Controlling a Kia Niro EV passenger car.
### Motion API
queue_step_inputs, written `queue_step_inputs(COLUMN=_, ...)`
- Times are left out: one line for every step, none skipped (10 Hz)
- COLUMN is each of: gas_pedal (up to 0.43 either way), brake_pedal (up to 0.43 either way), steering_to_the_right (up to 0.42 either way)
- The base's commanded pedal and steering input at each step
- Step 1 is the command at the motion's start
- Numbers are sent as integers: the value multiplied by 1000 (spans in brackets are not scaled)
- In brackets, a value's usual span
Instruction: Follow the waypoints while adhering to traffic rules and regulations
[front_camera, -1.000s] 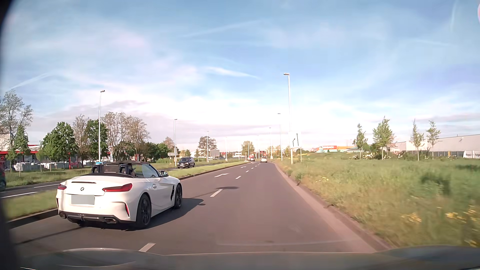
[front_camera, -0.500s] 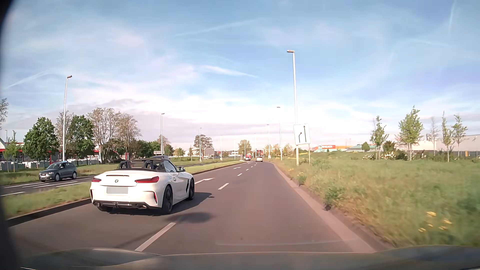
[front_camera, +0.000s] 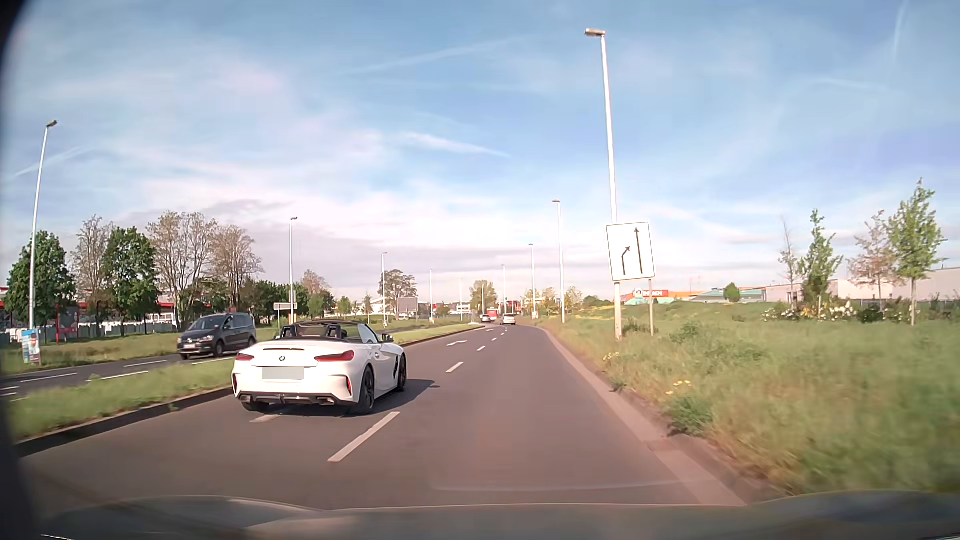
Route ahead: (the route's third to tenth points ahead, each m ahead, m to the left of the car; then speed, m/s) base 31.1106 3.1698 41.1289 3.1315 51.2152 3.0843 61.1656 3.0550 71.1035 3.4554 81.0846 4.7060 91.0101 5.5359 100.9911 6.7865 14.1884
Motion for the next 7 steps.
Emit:
queue_step_inputs(gas_pedal=59, brake_pedal=0, steering_to_the_right=4)
queue_step_inputs(gas_pedal=59, brake_pedal=0, steering_to_the_right=2)
queue_step_inputs(gas_pedal=59, brake_pedal=0, steering_to_the_right=1)
queue_step_inputs(gas_pedal=59, brake_pedal=0, steering_to_the_right=1)
queue_step_inputs(gas_pedal=47, brake_pedal=0, steering_to_the_right=1)
queue_step_inputs(gas_pedal=39, brake_pedal=0, steering_to_the_right=1)
queue_step_inputs(gas_pedal=39, brake_pedal=0, steering_to_the_right=1)
